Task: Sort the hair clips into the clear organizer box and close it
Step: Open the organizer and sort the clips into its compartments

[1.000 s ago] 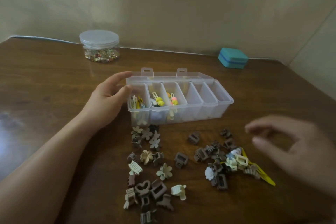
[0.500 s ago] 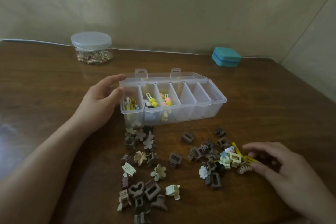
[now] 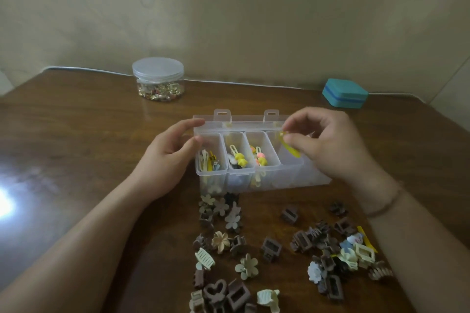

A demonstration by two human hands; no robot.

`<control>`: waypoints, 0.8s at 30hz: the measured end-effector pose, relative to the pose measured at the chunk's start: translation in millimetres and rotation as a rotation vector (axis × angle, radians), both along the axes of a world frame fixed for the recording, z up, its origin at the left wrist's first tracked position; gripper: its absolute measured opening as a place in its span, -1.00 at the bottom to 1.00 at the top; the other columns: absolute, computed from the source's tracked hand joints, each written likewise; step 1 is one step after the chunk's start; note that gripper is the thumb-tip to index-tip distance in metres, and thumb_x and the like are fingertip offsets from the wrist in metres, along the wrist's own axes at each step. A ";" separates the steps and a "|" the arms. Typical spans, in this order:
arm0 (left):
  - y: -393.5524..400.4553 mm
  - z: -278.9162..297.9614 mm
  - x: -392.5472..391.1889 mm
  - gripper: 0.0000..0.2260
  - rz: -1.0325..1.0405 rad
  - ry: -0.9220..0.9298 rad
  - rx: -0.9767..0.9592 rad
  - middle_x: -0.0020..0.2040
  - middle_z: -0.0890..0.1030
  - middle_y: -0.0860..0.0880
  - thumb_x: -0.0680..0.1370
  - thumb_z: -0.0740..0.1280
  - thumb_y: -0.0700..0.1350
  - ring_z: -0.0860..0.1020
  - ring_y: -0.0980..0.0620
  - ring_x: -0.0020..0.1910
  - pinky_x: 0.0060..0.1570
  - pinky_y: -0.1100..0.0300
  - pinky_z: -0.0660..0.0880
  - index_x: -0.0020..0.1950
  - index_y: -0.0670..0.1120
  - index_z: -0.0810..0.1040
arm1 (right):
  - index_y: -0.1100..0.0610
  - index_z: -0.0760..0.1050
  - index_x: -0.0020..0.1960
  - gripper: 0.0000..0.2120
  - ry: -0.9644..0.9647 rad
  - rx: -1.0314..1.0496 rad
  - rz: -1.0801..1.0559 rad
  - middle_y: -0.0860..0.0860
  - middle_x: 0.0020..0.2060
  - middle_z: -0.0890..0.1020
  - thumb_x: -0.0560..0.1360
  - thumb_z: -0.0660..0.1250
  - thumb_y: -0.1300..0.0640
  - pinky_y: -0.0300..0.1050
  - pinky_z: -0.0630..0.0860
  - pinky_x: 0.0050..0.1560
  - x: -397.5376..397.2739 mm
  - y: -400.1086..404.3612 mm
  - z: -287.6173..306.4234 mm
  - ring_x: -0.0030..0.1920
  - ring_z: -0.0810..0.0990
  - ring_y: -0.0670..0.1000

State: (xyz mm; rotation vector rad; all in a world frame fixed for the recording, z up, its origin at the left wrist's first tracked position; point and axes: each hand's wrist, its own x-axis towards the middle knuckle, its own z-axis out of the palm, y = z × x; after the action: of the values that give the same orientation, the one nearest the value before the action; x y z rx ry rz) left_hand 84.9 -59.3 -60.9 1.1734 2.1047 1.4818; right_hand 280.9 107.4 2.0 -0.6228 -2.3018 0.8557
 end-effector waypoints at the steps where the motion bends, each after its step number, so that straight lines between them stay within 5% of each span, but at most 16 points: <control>1: 0.1 -0.1 -0.3 -0.69 -0.001 0.001 -0.002 0.00 0.68 0.26 0.65 0.23 -0.06 0.55 0.47 0.04 -0.13 0.62 0.39 0.40 0.12 0.47 | -0.02 0.60 -0.20 -0.82 0.016 -0.014 -0.031 -0.08 -0.28 0.65 0.42 0.47 0.25 -0.38 0.45 -0.30 -5.7 1.0 -6.9 -0.28 0.57 -0.18; 6: 1.8 -2.2 -0.5 -0.70 0.017 0.014 0.009 0.03 0.70 0.19 0.65 0.22 -0.08 0.53 0.49 0.07 -0.09 0.65 0.34 0.39 0.08 0.49 | -0.07 0.58 -0.18 -0.86 0.013 0.158 -0.100 -0.19 -0.26 0.61 0.44 0.43 0.16 -0.41 0.42 -0.23 2.9 -0.7 -5.0 -0.18 0.55 -0.21; 12: 1.7 -1.7 1.0 -0.71 0.026 0.042 0.014 0.02 0.66 0.34 0.65 0.22 -0.08 0.55 0.46 0.07 -0.04 0.58 0.38 0.36 0.10 0.52 | -0.06 0.60 -0.14 -0.91 0.019 0.197 -0.109 -0.15 -0.25 0.63 0.45 0.43 0.13 -0.46 0.43 -0.30 39.0 20.9 2.1 -0.21 0.57 -0.14; 16: 1.7 -2.7 1.4 -0.71 0.028 0.045 0.020 0.02 0.69 0.28 0.66 0.22 -0.09 0.60 0.33 0.09 0.15 0.27 0.45 0.36 0.11 0.52 | -0.11 0.61 -0.21 -0.89 -0.307 0.159 0.046 -0.17 -0.28 0.65 0.42 0.46 0.10 -0.44 0.42 -0.31 60.8 28.3 21.7 -0.27 0.57 -0.21; 20: 0.8 -3.6 1.0 -0.70 0.015 0.040 0.019 0.04 0.71 0.21 0.63 0.24 0.00 0.61 0.27 0.12 0.25 0.09 0.46 0.36 0.13 0.52 | -0.28 0.57 -0.03 -0.80 -0.928 0.043 0.260 -0.22 -0.21 0.66 0.45 0.45 0.02 -0.22 0.57 -0.12 75.3 21.7 27.3 -0.18 0.61 -0.23; 24: 0.1 -4.1 0.3 -0.67 0.007 0.037 0.012 0.07 0.71 0.14 0.60 0.23 0.04 0.61 0.20 0.17 0.31 0.00 0.44 0.36 0.14 0.52 | -0.24 0.56 -0.06 -0.81 -0.974 0.088 0.180 -0.22 -0.25 0.64 0.47 0.44 0.07 -0.20 0.56 -0.18 72.1 24.3 21.8 -0.21 0.58 -0.26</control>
State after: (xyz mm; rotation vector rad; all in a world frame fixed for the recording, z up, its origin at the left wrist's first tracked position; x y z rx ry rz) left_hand 85.1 -59.2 -65.0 1.2081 2.1296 1.4886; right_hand 353.0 131.7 23.8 -0.9446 -3.2818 0.5706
